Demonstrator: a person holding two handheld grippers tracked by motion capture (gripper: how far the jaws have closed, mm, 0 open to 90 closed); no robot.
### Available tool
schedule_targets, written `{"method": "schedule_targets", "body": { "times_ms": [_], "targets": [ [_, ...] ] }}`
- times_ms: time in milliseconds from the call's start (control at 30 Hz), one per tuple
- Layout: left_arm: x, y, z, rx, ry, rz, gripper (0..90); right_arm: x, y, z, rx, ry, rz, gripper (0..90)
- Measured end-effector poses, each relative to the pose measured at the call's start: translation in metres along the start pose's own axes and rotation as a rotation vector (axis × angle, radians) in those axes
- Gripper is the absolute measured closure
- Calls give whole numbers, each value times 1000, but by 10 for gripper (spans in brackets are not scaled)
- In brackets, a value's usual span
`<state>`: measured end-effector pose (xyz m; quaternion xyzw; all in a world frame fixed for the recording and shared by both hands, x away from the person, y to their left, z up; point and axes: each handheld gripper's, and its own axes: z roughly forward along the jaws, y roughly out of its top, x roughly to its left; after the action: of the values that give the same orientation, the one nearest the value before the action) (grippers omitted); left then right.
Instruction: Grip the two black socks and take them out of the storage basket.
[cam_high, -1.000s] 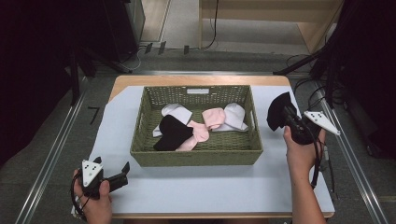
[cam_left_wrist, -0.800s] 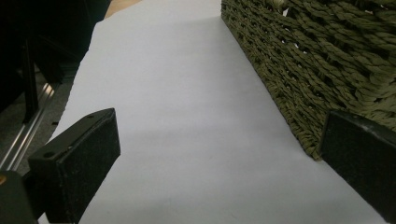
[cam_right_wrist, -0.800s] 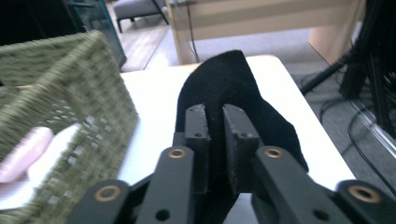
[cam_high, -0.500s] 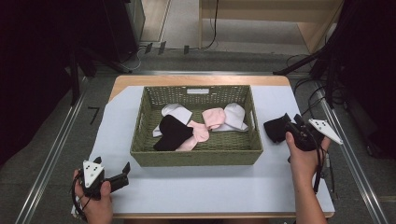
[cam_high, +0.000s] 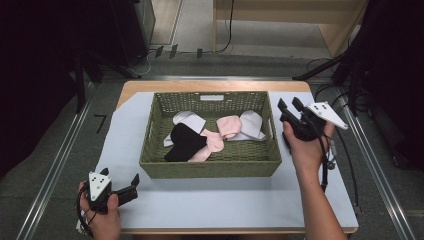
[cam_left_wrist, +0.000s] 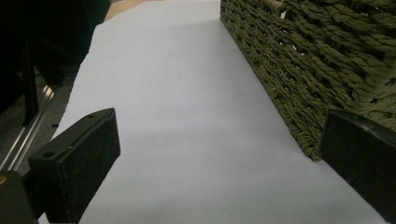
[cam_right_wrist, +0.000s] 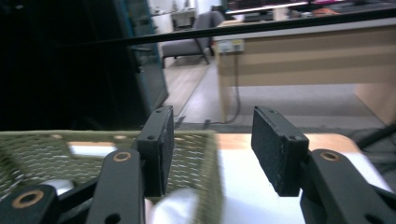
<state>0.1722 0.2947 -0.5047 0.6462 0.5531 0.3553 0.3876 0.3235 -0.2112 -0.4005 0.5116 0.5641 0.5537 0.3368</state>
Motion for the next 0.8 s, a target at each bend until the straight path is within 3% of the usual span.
{"method": "schedule_targets", "body": {
  "times_ms": [267, 533, 600, 800],
  "targets": [
    [0, 0, 0, 2, -2, -2, 0, 58, -1, 37, 42, 99, -57, 456],
    [0, 0, 1, 8, -2, 0, 0, 112, -22, 72, 129, 192, -122, 450],
    [0, 1, 1, 13, -2, 0, 0, 120, -28, 80, 166, 221, -95, 452],
    [1, 1, 1, 13, -4, -2, 0, 143, -45, 102, 312, 283, -141, 474]
  ]
}}
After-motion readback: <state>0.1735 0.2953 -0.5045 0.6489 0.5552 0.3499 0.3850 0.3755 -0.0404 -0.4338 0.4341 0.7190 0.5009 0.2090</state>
